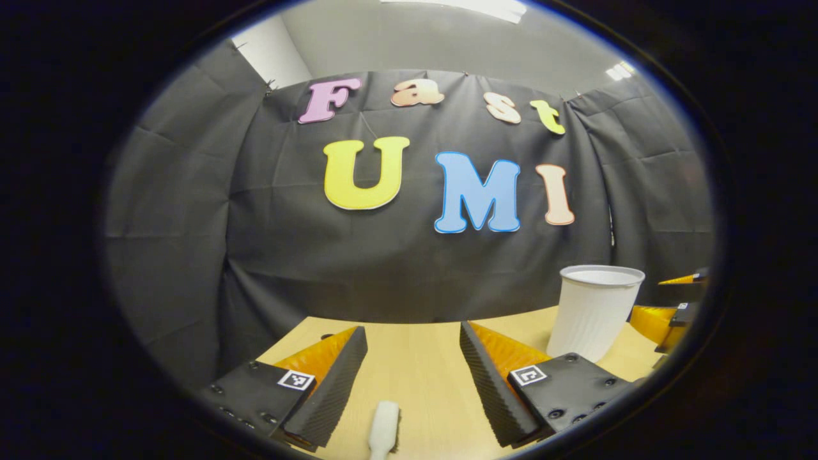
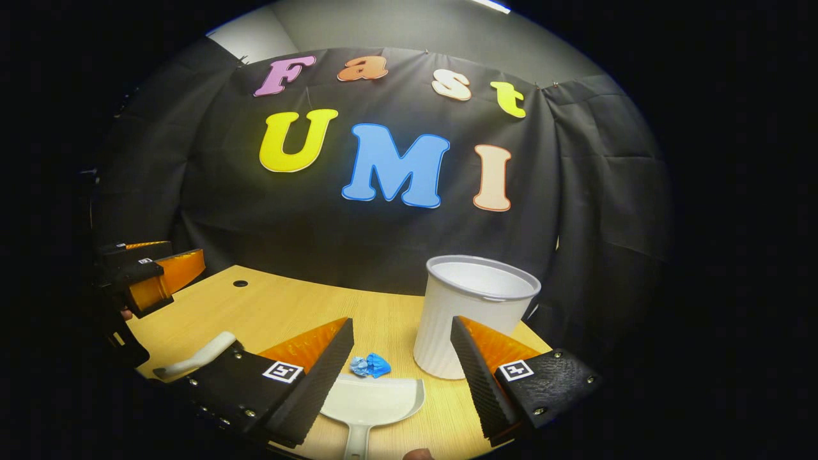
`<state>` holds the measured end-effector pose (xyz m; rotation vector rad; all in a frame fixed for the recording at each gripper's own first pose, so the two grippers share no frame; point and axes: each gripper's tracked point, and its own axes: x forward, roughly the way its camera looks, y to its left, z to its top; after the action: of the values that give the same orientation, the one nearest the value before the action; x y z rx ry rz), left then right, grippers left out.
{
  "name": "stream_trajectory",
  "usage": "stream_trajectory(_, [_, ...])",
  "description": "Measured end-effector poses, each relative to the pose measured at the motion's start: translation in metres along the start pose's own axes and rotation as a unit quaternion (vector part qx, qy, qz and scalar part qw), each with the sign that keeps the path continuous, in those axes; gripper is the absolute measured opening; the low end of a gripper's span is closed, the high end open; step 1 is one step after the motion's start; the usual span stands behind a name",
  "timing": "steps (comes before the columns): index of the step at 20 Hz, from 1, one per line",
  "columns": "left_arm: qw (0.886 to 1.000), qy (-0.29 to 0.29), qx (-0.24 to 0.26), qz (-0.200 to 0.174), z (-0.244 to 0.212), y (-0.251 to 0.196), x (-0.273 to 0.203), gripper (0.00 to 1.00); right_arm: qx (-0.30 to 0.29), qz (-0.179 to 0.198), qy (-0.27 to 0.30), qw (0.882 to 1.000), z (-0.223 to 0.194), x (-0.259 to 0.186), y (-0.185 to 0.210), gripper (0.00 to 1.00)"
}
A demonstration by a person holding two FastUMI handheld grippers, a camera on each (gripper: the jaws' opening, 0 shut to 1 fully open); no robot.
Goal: Pick up the small broom and dustpan from the desktop, sweep the trash into the dustpan with the broom, and then empty the trash into the garbage bin.
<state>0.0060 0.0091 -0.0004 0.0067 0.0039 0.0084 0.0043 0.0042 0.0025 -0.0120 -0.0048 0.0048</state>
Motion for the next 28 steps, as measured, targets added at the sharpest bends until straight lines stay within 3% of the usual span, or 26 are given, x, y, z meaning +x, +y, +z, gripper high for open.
stream_trajectory(6, [1.0, 0.027, 0.005, -0.003, -0.012, 0.005, 0.001, 0.95, 0.014, 0.016, 0.02, 1.0, -0.005, 0.002, 0.004, 0.95])
stream_trajectory(13, [0.992, 0.122, 0.023, -0.014, -0.069, 0.015, 0.003, 0.99, 0.029, 0.053, 0.145, 0.988, -0.072, -0.007, 0.027, 0.96])
stream_trajectory(14, [0.99, 0.14, 0.023, -0.022, -0.08, 0.015, 0.003, 0.96, 0.029, 0.055, 0.161, 0.985, -0.08, -0.008, 0.028, 0.96])
stream_trajectory(17, [0.978, 0.205, 0.026, -0.038, -0.117, 0.017, -0.004, 0.96, 0.027, 0.05, 0.201, 0.978, -0.1, -0.012, 0.031, 0.96])
stream_trajectory(18, [0.973, 0.224, 0.028, -0.041, -0.128, 0.02, -0.006, 0.92, 0.027, 0.048, 0.211, 0.976, -0.105, -0.012, 0.032, 0.96])
stream_trajectory(19, [0.969, 0.244, 0.028, -0.041, -0.138, 0.023, -0.009, 0.96, 0.027, 0.047, 0.224, 0.973, -0.111, -0.012, 0.032, 0.96])
stream_trajectory(20, [0.963, 0.264, 0.026, -0.04, -0.15, 0.026, -0.012, 1.0, 0.028, 0.046, 0.236, 0.97, -0.116, -0.012, 0.035, 0.96])
stream_trajectory(21, [0.958, 0.282, 0.021, -0.038, -0.159, 0.03, -0.015, 0.92, 0.032, 0.048, 0.248, 0.967, -0.124, -0.014, 0.038, 0.96])
stream_trajectory(24, [0.94, 0.341, 0.003, -0.028, -0.188, 0.04, -0.026, 1.0, 0.04, 0.052, 0.281, 0.957, -0.14, -0.016, 0.047, 0.96])
stream_trajectory(28, [0.916, 0.4, -0.018, -0.015, -0.219, 0.05, -0.036, 0.98, 0.033, 0.051, 0.323, 0.944, -0.163, -0.02, 0.05, 0.96])
